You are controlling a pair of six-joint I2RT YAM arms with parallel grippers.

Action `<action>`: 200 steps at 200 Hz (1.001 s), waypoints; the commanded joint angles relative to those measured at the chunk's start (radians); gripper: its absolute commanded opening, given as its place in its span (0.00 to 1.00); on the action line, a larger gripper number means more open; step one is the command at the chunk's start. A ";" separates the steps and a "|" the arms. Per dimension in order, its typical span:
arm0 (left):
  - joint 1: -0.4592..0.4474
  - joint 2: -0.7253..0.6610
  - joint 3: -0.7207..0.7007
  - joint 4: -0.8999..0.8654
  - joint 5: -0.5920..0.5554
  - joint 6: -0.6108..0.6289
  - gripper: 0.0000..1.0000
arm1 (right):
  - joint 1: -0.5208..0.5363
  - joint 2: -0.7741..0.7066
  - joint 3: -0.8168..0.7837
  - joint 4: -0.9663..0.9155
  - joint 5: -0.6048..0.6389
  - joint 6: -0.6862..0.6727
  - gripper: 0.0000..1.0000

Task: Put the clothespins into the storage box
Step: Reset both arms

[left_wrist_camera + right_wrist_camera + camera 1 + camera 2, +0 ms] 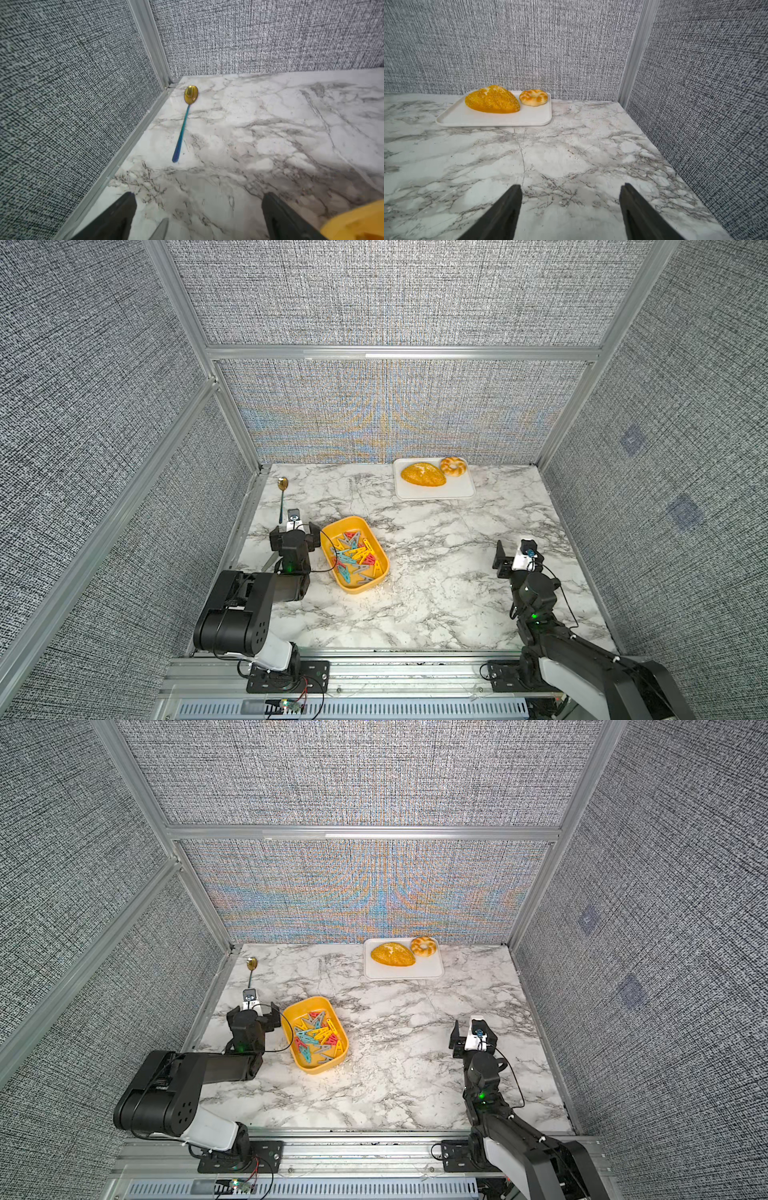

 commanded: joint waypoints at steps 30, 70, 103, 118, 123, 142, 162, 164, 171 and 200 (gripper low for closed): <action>0.028 -0.001 0.021 -0.082 0.041 -0.037 1.00 | -0.028 -0.077 -0.064 0.003 0.035 0.037 0.81; 0.033 0.000 0.024 -0.088 0.049 -0.040 1.00 | -0.095 -0.028 -0.073 0.087 -0.044 0.049 0.82; 0.035 0.001 0.026 -0.088 0.050 -0.041 1.00 | -0.127 0.230 -0.012 0.302 -0.130 0.035 0.82; 0.035 0.001 0.024 -0.089 0.049 -0.040 1.00 | -0.133 0.381 0.048 0.385 -0.185 0.016 0.82; 0.034 0.001 0.024 -0.089 0.050 -0.040 0.99 | -0.134 0.440 0.069 0.408 -0.199 0.006 0.82; 0.034 0.001 0.024 -0.088 0.050 -0.040 1.00 | -0.134 0.631 0.112 0.539 -0.249 -0.018 0.82; 0.036 0.002 0.027 -0.092 0.052 -0.042 1.00 | -0.166 0.611 0.201 0.327 -0.280 0.011 0.82; 0.036 0.003 0.028 -0.092 0.052 -0.042 1.00 | -0.171 0.618 0.200 0.340 -0.283 0.017 0.82; 0.038 0.004 0.030 -0.094 0.053 -0.043 1.00 | -0.196 0.610 0.208 0.314 -0.301 0.044 0.82; 0.042 0.002 0.031 -0.099 0.059 -0.045 1.00 | -0.205 0.592 0.226 0.248 -0.317 0.044 0.99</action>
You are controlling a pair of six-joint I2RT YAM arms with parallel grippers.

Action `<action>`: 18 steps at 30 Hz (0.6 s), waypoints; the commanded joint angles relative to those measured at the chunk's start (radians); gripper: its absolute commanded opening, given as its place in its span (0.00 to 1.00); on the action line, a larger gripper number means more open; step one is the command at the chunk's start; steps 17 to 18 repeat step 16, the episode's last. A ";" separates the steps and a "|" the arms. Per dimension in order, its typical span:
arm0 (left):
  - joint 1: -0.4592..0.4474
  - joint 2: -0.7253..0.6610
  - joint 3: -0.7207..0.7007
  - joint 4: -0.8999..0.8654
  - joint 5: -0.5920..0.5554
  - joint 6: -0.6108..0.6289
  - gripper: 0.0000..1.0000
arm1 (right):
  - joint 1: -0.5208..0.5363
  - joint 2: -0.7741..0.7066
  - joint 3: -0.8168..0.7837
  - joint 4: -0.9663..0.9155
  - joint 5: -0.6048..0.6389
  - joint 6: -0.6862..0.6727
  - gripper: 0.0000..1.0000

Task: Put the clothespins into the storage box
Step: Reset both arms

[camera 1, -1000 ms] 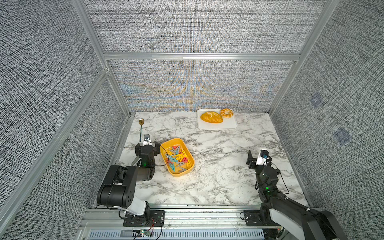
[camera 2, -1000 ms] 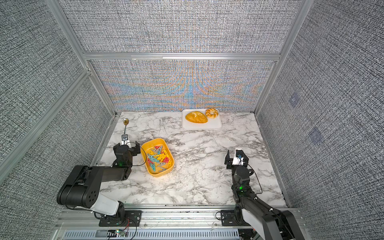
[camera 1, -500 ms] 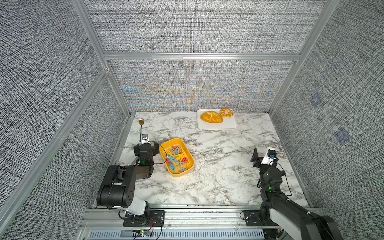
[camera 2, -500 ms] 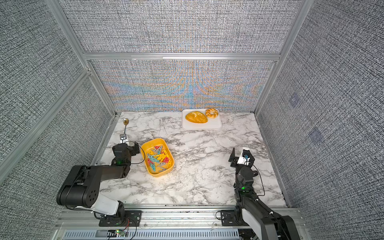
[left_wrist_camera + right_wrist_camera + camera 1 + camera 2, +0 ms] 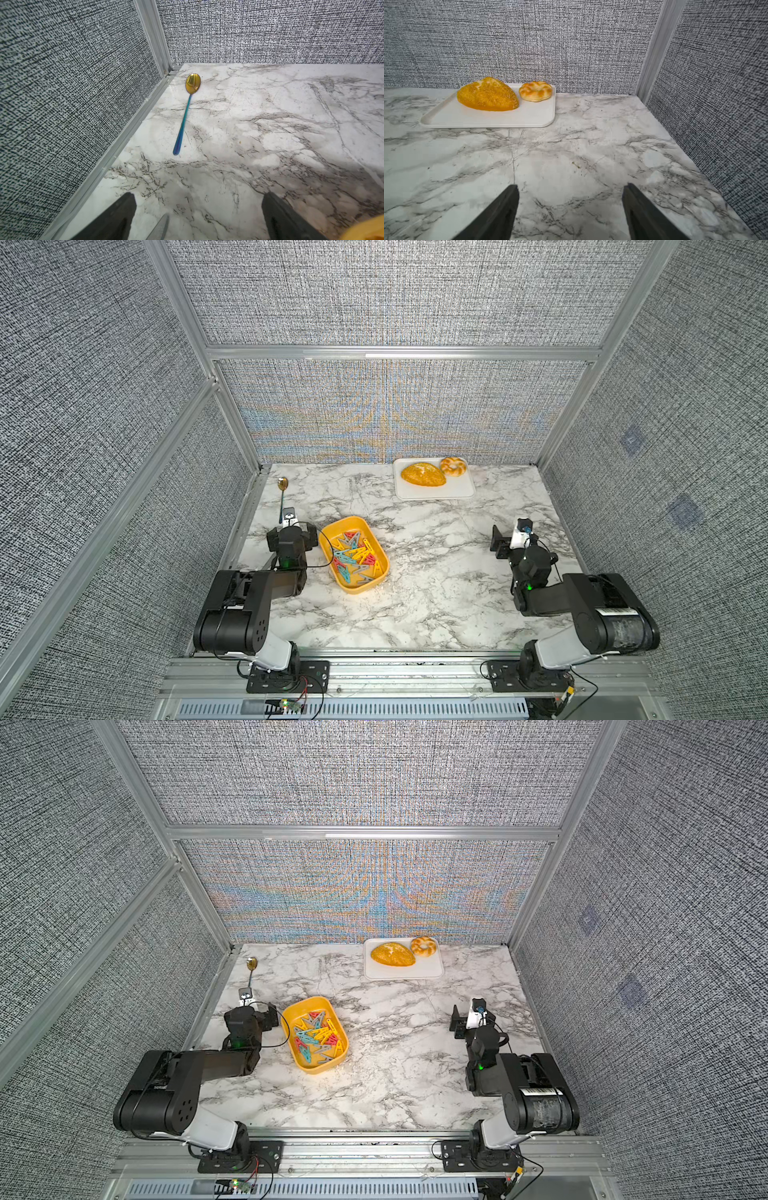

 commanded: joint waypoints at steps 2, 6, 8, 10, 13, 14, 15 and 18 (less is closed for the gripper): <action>0.003 -0.001 0.003 -0.007 0.015 -0.004 0.99 | 0.007 -0.006 0.005 -0.029 -0.039 0.011 0.99; 0.004 -0.005 -0.003 0.001 0.014 -0.004 0.99 | 0.028 -0.011 0.008 -0.038 0.008 0.002 0.99; 0.004 -0.006 -0.003 0.001 0.015 -0.003 0.99 | 0.028 -0.012 0.006 -0.034 0.008 0.000 0.99; 0.003 -0.005 -0.003 0.002 0.015 -0.003 0.99 | 0.028 -0.012 0.008 -0.039 0.009 0.001 0.99; 0.004 -0.005 -0.003 0.002 0.015 -0.003 0.99 | 0.028 -0.008 0.013 -0.044 0.008 0.000 0.99; 0.003 -0.004 -0.003 0.001 0.014 -0.003 0.99 | 0.028 -0.009 0.015 -0.054 0.008 -0.001 0.99; 0.003 -0.004 -0.002 0.002 0.015 -0.003 0.99 | 0.028 -0.007 0.015 -0.050 0.009 -0.001 0.99; 0.004 -0.004 -0.001 0.000 0.015 -0.003 0.99 | 0.028 -0.006 0.020 -0.054 0.008 -0.001 0.99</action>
